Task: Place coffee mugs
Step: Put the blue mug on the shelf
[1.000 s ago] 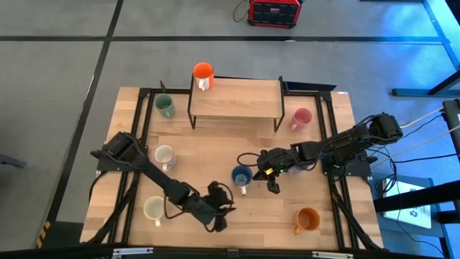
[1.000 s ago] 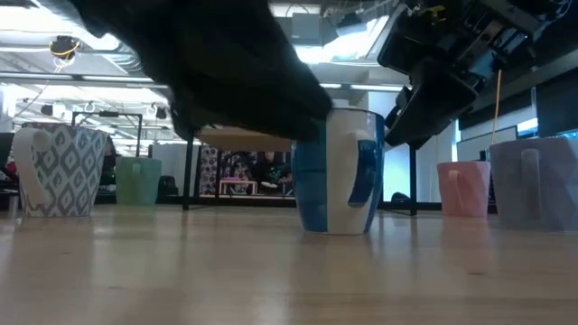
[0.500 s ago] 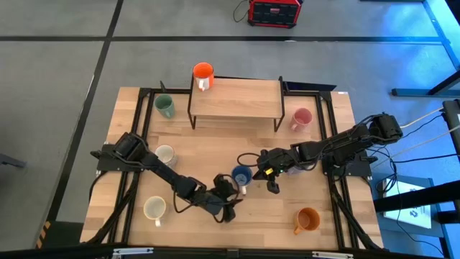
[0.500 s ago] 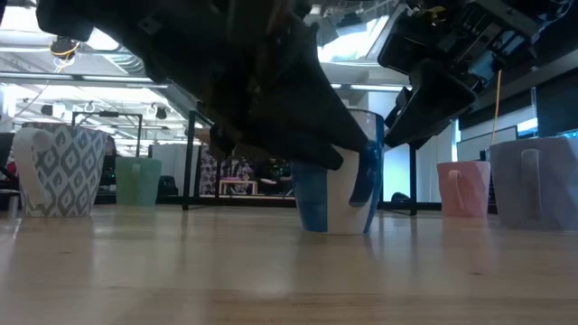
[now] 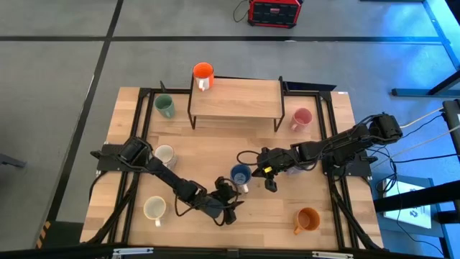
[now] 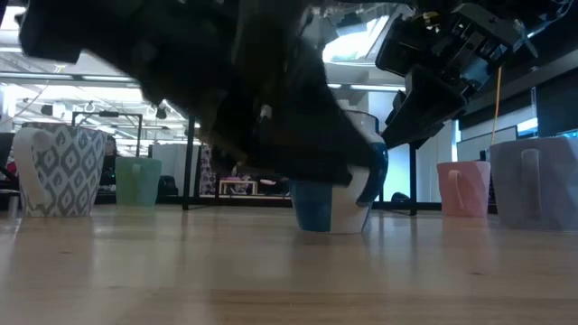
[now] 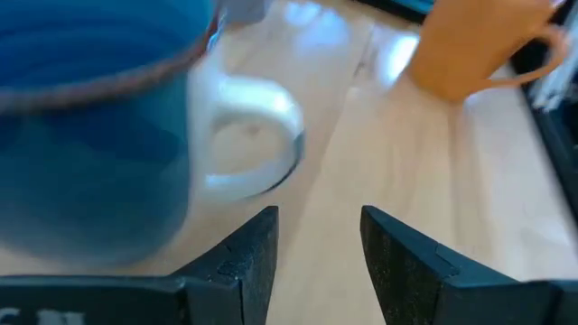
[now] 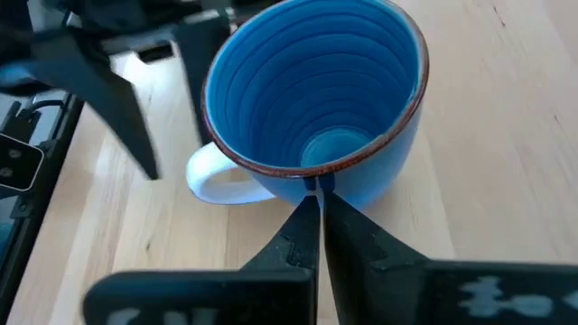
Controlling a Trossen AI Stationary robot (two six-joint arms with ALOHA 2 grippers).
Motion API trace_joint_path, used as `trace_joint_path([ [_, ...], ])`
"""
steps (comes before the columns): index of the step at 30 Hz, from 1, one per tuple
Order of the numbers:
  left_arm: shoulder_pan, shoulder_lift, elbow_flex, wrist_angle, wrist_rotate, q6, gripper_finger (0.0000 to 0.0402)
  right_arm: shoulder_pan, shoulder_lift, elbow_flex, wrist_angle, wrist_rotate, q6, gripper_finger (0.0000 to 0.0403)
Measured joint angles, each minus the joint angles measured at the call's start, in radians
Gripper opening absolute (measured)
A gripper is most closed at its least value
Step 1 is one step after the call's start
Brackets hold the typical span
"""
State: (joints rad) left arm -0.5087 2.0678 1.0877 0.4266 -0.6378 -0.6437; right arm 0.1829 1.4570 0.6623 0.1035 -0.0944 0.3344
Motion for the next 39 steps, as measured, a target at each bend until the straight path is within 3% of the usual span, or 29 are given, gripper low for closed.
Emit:
trace_joint_path([
  [11,0.026,-0.003,0.001,0.021,-0.084,0.048,0.0153,0.037,0.001,0.000,0.000,-0.044,0.051,0.0007],
  [21,0.026,-0.008,0.001,0.008,-0.086,0.055,0.0153,0.127,0.018,0.000,0.052,0.161,0.108,0.0007],
  [28,0.026,-0.009,0.001,0.010,-0.079,0.060,0.0153,0.164,0.125,0.000,0.154,0.122,0.140,0.0007],
  [39,0.026,-0.010,0.001,0.015,-0.078,0.064,0.0153,0.189,0.165,0.045,0.202,0.213,0.158,0.0007],
])
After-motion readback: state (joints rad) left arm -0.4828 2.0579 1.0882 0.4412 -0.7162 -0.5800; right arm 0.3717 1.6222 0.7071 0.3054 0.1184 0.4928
